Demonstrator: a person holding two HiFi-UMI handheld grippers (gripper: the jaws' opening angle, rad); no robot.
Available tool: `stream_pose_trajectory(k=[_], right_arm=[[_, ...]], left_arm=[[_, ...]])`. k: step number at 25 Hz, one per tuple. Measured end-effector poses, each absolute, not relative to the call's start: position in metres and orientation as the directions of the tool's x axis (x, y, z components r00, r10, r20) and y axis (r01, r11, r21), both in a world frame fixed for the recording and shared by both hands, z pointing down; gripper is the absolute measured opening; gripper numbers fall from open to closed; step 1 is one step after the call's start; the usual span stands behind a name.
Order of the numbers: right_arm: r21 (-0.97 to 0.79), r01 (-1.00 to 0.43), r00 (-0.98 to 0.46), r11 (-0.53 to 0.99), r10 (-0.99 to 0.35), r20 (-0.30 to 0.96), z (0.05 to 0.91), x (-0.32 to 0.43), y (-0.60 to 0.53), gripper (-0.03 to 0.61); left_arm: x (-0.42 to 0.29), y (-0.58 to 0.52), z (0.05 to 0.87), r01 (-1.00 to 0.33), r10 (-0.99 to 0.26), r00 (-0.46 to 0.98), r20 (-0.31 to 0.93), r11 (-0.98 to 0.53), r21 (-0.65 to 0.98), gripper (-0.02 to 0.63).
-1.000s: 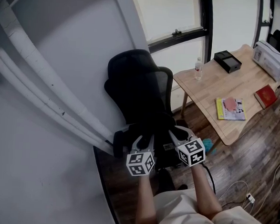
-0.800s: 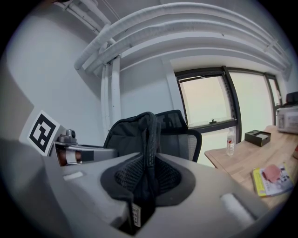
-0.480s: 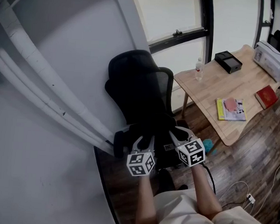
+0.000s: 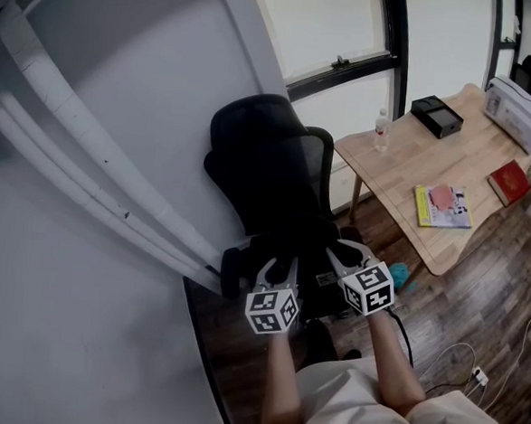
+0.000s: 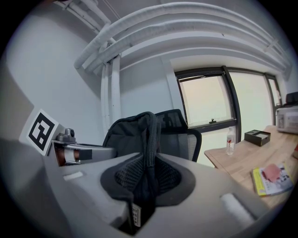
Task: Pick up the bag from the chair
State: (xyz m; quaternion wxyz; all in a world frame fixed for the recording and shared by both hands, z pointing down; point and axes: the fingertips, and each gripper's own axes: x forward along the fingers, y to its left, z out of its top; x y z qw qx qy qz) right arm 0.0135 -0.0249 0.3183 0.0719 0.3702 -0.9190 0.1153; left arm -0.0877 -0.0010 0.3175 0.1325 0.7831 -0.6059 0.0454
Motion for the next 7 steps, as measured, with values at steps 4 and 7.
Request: stream_pose_trajectory(k=[4, 7], right_arm=[[-0.152, -0.703, -0.709, 0.694, -0.669, 0.224, 0.3195, 0.0168, -0.0252, 0.072], [-0.155, -0.701, -0.711, 0.696, -0.666, 0.226, 0.32, 0.0161, -0.0248, 0.072]], left_arm=[[-0.0845, -0.0005, 0.3185, -0.96, -0.936, 0.265, 0.23, -0.233, 0.158, 0.102], [-0.0851, 0.0006, 0.319, -0.96, -0.936, 0.265, 0.232, -0.232, 0.159, 0.095]])
